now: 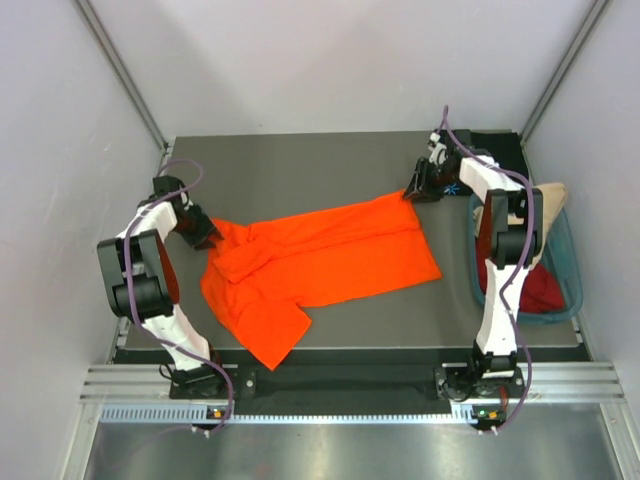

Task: Fold and stack the t-shirts
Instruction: Fold the tshirt

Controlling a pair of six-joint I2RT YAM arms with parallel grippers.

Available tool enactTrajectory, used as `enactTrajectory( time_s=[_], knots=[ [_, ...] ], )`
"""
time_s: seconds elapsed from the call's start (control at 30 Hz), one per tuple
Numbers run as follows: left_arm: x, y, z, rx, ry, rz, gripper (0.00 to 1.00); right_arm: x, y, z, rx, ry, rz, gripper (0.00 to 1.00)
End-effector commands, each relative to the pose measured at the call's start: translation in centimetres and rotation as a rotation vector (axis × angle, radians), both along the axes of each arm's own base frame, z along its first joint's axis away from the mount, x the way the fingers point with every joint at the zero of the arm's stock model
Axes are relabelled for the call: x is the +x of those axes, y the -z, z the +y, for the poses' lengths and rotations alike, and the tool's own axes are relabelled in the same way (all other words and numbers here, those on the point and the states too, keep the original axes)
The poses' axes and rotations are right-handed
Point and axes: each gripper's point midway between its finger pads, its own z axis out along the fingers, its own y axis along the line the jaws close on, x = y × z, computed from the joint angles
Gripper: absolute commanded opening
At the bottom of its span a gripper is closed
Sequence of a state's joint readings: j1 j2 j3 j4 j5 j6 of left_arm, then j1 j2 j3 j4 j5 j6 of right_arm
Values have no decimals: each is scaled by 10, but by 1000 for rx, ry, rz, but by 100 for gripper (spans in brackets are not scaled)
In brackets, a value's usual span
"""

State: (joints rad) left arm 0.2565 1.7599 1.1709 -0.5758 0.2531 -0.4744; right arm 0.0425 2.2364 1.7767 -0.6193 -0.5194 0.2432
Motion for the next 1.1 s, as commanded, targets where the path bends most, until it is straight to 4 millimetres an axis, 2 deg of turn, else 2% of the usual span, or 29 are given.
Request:
enactTrajectory(
  time_s=[0.0,0.07,0.17,0.23,0.27,0.4,0.53,0.57,0.63,0.67,0.73,0.87,0.93,0.97,1.0,1.03,1.07],
  knots=[
    [21,-9,6,20,15,-59,37,16,-9,-4,-8,-8,-53,40],
    [23,-11,8,27,17,-62,23,16,-9,-4,-9,-10,-51,40],
    [26,-16,10,39,15,-76,19,16,-5,-3,-6,-21,-45,40],
    [27,-19,9,33,14,-84,14,15,-3,-2,-3,-26,-41,39],
    [28,-20,8,26,16,-87,9,14,-1,-2,-3,-26,-37,39],
    [32,-29,4,-1,10,-118,0,13,1,-1,2,-29,-30,34],
    [36,-34,6,-30,-8,-168,0,11,1,-4,-15,-14,-11,30],
    [36,-35,9,-40,-22,-177,0,10,-6,-5,-25,-3,-16,30],
    [37,-32,13,-60,-51,-201,0,4,-7,-11,-49,31,2,31],
    [36,-33,19,-68,-76,-213,0,3,-19,-11,-49,37,-18,31],
    [34,-28,24,-101,-113,-224,0,-5,-22,-14,-66,58,-3,33],
    [33,-24,21,-156,-131,-237,0,-23,-33,-17,-79,72,19,38],
    [34,-24,20,-163,-126,-236,14,-33,-30,-16,-73,70,40,38],
    [31,-25,19,-166,-126,-229,26,-38,-34,-13,-57,65,44,39],
    [29,-25,19,-163,-127,-225,33,-42,-33,-12,-48,63,50,39],
    [25,-28,20,-149,-131,-228,47,-51,-28,-11,-41,62,73,39],
    [22,-29,20,-142,-130,-226,52,-54,-27,-10,-34,64,83,39]
  ],
)
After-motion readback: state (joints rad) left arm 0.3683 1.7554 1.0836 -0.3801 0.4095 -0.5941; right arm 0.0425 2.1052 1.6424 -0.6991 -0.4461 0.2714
